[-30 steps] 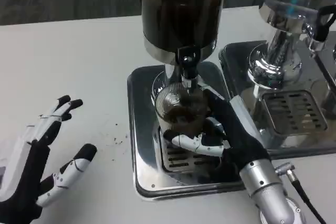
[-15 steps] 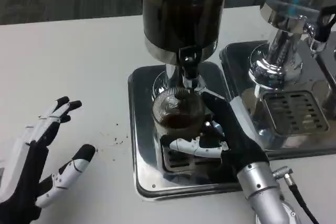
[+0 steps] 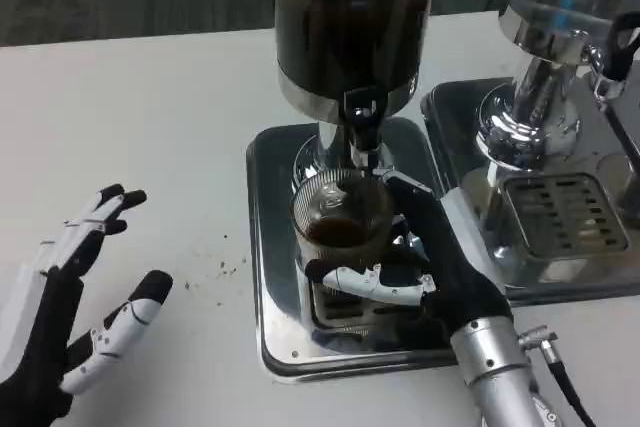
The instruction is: Grasp the cup under the faucet to collect the drink, then remove the cup.
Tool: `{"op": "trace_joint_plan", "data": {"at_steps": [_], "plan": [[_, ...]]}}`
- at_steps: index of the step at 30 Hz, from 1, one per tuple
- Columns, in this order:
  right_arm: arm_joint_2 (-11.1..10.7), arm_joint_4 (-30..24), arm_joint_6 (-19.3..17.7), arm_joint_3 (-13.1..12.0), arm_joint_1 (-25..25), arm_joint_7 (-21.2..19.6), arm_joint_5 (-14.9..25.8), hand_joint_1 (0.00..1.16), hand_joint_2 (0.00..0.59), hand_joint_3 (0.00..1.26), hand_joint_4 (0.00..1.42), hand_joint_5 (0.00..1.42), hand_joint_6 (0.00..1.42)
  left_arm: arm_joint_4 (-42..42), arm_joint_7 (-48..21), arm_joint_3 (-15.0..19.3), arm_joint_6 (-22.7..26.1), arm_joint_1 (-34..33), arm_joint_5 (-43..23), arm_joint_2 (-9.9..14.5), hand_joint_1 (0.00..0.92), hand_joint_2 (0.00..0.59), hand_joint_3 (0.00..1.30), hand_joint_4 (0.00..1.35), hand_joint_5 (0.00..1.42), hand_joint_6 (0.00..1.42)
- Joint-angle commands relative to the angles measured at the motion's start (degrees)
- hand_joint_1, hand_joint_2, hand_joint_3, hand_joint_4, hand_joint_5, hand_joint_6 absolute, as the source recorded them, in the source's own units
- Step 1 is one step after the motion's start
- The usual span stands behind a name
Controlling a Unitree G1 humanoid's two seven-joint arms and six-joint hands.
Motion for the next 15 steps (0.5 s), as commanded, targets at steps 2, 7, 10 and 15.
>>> {"op": "trace_joint_plan", "data": {"at_steps": [2, 7, 10, 15], "plan": [[0.3, -0.5, -1.4, -0.3, 1.3, -3.4, -1.9, 1.06, 0.139, 0.54, 0.59, 0.61, 0.75, 0.0, -1.0, -0.3, 0.3, 0.0, -0.2, 0.6, 0.000, 0.228, 0.23, 0.12, 0.28, 0.16], [0.3, -1.5, -1.8, -0.9, 2.2, -5.3, -2.6, 1.06, 0.133, 0.54, 0.59, 0.62, 0.77, 0.4, -1.3, -0.6, 0.2, -0.5, -0.1, 0.6, 0.000, 0.229, 0.23, 0.12, 0.28, 0.16], [0.3, -2.4, -1.9, -1.1, 2.8, -5.6, -2.6, 1.06, 0.132, 0.54, 0.59, 0.63, 0.79, 0.7, -1.7, -1.0, 0.1, -1.0, 0.0, 0.6, 0.000, 0.229, 0.23, 0.12, 0.28, 0.16], [0.3, -4.3, -1.9, -1.5, 3.9, -5.7, -2.5, 1.07, 0.128, 0.55, 0.59, 0.64, 0.80, 1.1, -2.1, -1.5, -0.2, -1.7, 0.1, 0.5, 0.000, 0.229, 0.23, 0.12, 0.28, 0.16]]}}
